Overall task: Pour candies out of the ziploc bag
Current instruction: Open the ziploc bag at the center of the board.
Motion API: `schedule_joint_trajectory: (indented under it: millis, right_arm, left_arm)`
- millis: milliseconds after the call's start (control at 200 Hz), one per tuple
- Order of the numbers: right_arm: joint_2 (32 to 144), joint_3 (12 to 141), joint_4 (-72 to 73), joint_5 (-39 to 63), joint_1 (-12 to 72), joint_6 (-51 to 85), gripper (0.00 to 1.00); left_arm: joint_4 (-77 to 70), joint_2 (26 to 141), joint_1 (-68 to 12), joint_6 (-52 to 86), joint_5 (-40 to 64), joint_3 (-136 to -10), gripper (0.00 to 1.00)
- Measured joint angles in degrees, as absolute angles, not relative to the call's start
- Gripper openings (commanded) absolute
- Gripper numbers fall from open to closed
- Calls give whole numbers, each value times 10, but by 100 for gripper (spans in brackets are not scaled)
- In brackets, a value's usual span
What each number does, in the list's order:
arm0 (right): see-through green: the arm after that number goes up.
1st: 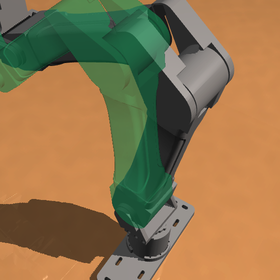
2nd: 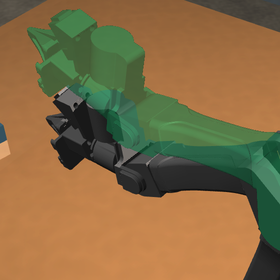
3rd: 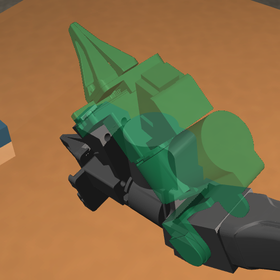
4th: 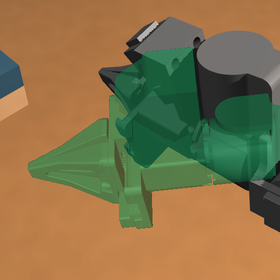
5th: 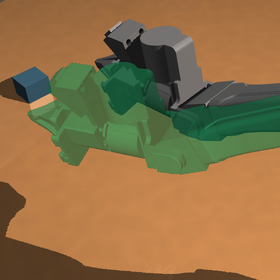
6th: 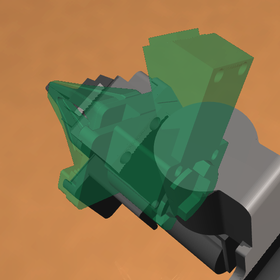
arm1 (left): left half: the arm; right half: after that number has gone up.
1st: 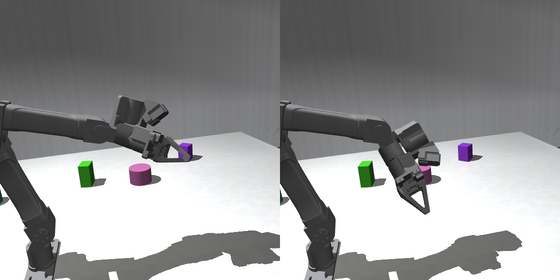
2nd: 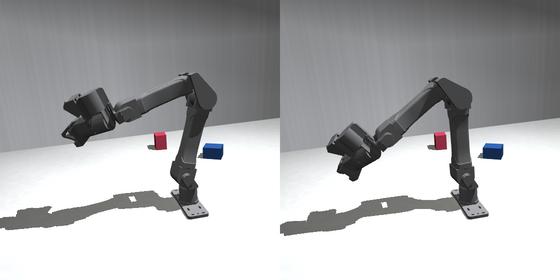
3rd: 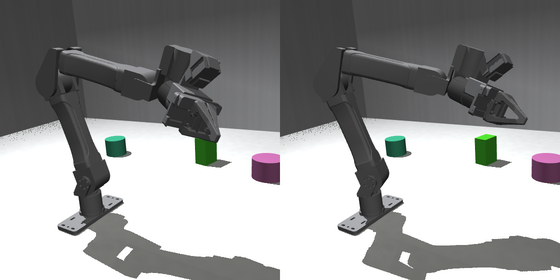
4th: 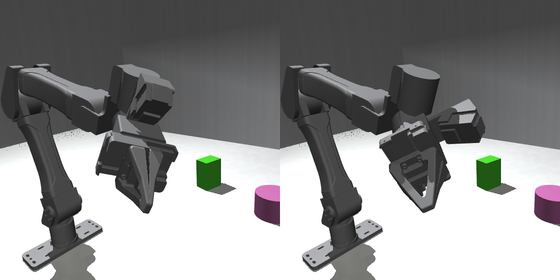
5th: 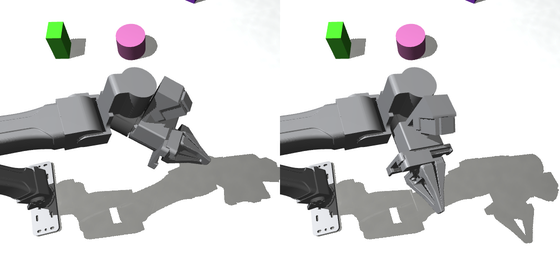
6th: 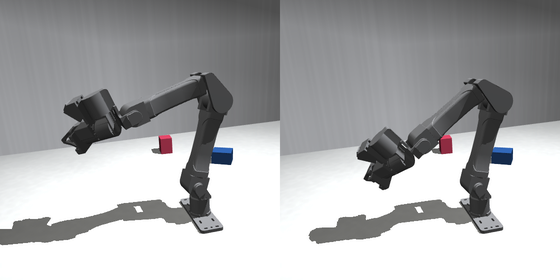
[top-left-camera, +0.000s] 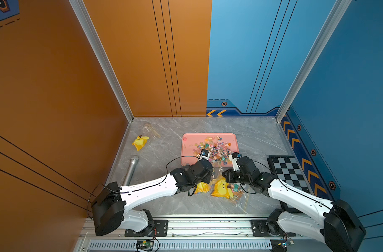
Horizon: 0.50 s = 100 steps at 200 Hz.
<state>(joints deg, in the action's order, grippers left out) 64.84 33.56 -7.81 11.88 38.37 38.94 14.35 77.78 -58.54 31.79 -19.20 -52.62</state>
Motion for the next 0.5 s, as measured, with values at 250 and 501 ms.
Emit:
schedule_joint_trajectory:
  millis: [250, 501]
  right_arm:
    - [635, 349, -108, 115, 387, 385, 0]
    - [605, 370, -133, 103, 387, 374, 0]
  left_arm:
    - [216, 774, -597, 272, -227, -596, 0]
    - [291, 778, -626, 232, -268, -661, 0]
